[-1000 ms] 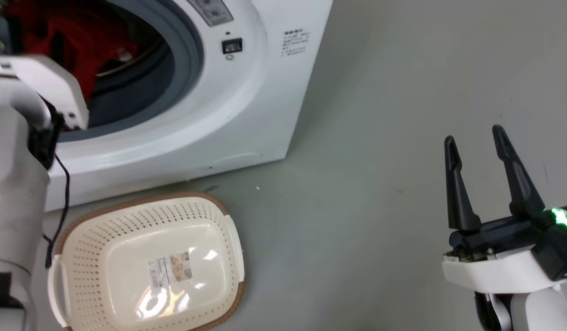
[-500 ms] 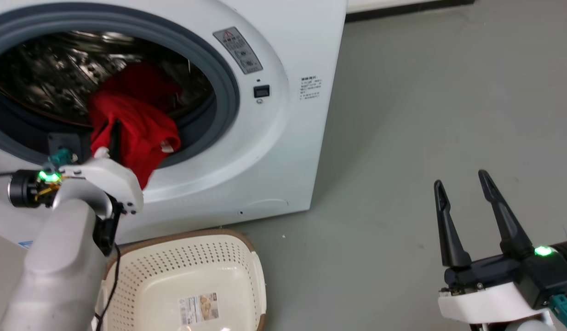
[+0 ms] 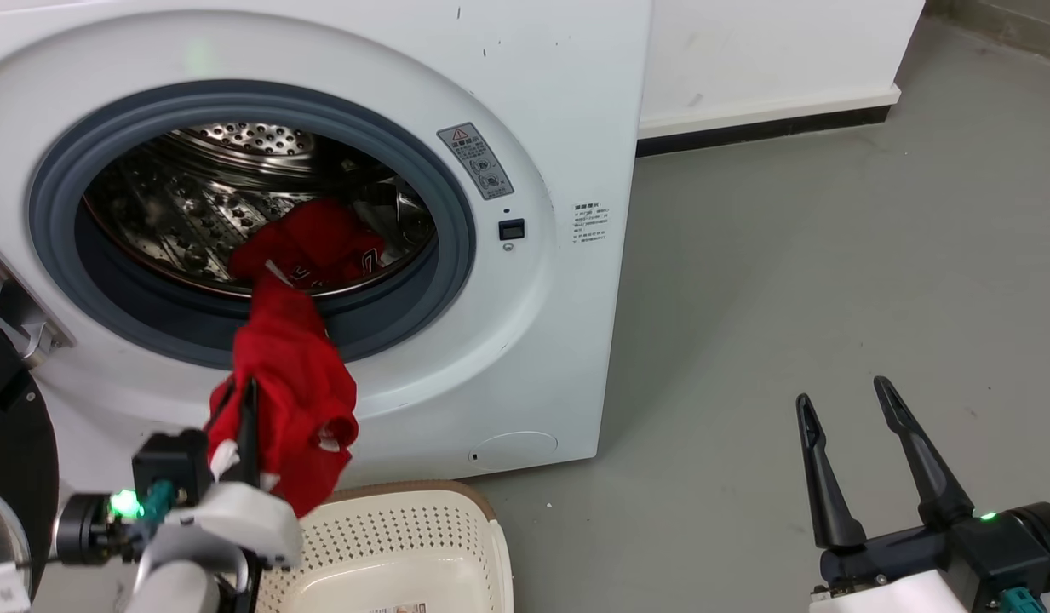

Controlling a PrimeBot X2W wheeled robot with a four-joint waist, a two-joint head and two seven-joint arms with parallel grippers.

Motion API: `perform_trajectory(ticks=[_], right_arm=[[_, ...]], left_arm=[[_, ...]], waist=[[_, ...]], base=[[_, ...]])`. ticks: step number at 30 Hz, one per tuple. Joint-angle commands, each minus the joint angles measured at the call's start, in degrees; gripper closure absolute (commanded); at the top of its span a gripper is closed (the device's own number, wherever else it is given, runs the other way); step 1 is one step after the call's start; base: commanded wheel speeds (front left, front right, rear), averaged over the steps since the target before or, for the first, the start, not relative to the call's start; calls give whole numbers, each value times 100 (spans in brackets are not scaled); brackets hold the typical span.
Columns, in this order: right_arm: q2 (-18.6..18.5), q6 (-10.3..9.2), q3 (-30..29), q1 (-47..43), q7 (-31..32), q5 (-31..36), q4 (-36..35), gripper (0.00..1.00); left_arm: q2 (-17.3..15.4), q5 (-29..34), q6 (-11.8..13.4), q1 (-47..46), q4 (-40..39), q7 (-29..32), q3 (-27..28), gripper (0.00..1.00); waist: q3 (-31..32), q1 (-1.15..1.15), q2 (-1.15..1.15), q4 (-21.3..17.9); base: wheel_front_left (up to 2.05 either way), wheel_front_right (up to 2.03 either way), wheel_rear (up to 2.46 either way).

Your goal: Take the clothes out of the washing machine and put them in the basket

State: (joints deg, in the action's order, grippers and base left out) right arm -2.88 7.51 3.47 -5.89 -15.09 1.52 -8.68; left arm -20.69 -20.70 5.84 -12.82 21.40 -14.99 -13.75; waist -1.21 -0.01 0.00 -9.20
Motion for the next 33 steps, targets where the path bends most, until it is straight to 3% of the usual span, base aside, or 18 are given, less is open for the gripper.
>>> perform_trajectory(ticks=[1, 8, 13, 20, 33], right_arm=[[1, -4, 2, -46, -12, -7, -1, 0], [1, -4, -48, -150, -12, -17, 15, 0], [1, -4, -37, -135, -12, -33, 29, 0], [1, -4, 55, 42, -12, -50, 22, 0], [1, -4, 173, 676, -12, -145, -88, 0]], left_arm=[[-13, 45, 65, 154, -133, -28, 0, 100], [45, 3, 320, 1007, -718, 70, -79, 100], [76, -78, 301, 1284, -659, 112, -147, 100], [220, -182, 156, 1313, -35, 76, -249, 100], [580, -190, -343, 381, 1884, -17, -398, 100]], waist=[[16, 1, 0, -1], [65, 1, 0, 2], [57, 1, 0, -38], [-108, 1, 0, -228], [-1163, 1, 0, -598]], base=[[0, 0, 0], [0, 0, 0], [0, 0, 0], [0, 0, 0], [0, 0, 0]])
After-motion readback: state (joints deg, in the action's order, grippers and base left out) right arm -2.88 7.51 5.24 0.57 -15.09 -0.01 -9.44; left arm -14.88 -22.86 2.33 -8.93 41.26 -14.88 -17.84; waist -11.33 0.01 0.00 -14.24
